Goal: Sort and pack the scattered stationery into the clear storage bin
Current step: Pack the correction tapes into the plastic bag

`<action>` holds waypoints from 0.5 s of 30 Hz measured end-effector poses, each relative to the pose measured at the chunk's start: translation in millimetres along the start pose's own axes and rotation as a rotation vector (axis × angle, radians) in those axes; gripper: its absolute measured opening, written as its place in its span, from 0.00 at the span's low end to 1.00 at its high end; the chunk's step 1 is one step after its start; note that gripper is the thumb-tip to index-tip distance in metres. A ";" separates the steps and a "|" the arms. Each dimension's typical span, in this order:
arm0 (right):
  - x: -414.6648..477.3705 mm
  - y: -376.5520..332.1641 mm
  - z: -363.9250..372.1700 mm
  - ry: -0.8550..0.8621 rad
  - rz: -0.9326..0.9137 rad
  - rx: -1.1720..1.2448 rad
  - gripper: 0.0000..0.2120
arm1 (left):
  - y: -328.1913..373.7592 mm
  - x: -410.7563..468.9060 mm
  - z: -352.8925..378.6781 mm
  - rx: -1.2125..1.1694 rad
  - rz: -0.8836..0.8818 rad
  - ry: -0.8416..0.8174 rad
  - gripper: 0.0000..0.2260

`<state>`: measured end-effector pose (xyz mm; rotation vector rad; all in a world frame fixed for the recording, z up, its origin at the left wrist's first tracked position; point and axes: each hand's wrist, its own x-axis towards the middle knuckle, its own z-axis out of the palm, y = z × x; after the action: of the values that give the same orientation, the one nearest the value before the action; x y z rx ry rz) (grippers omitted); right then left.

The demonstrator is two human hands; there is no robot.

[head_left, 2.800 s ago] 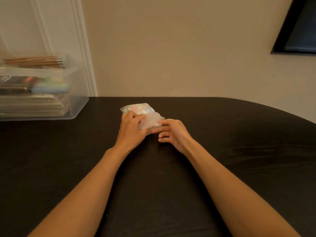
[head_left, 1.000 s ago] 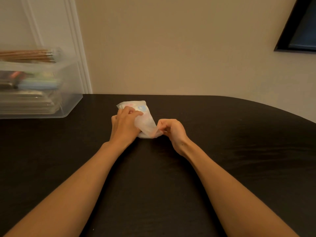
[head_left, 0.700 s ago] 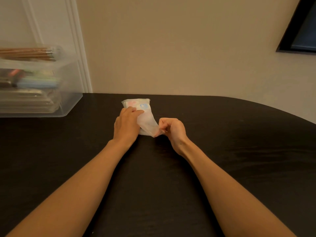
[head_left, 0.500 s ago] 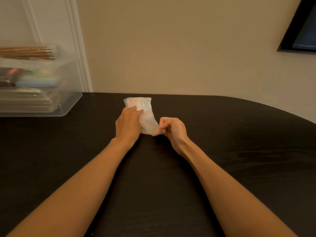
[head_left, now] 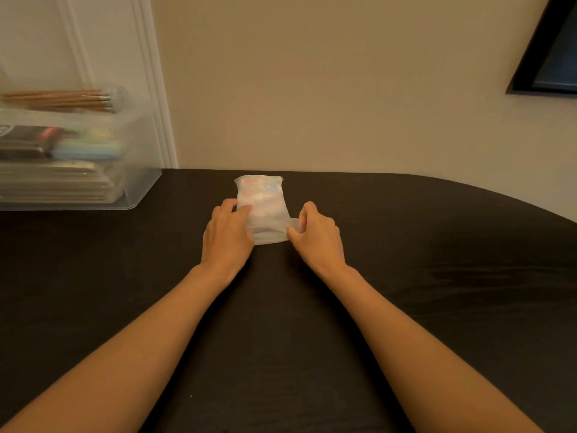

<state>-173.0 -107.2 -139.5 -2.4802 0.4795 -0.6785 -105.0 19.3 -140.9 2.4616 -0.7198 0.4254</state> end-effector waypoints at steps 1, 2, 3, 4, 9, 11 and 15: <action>-1.3 -1.2 -1.2 0.012 -0.010 -0.044 0.05 | -2.0 -3.9 -1.4 -0.016 0.011 0.003 0.18; -3.9 -2.8 -2.4 0.017 -0.010 -0.088 0.05 | -4.9 -8.6 -3.5 -0.037 0.007 0.003 0.18; -5.7 -3.3 -3.8 0.021 -0.003 -0.125 0.06 | -6.8 -12.0 -5.3 -0.057 -0.001 0.001 0.19; -7.8 -3.9 -5.0 0.021 0.008 -0.146 0.08 | -8.5 -14.7 -7.1 -0.079 -0.003 -0.007 0.19; -21.6 -7.1 -7.0 0.040 0.007 -0.190 0.06 | -14.8 -27.6 -14.6 -0.159 0.004 -0.080 0.19; -26.7 -6.6 -8.8 0.034 0.005 -0.187 0.02 | -16.6 -30.5 -16.0 -0.178 -0.007 -0.100 0.18; -35.8 -5.3 -13.5 0.039 0.005 -0.181 0.04 | -16.2 -35.4 -20.6 -0.191 -0.020 -0.135 0.17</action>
<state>-208.5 -91.9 -139.7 -2.6371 0.5855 -0.7102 -127.2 56.9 -146.1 2.3303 -0.7527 0.1749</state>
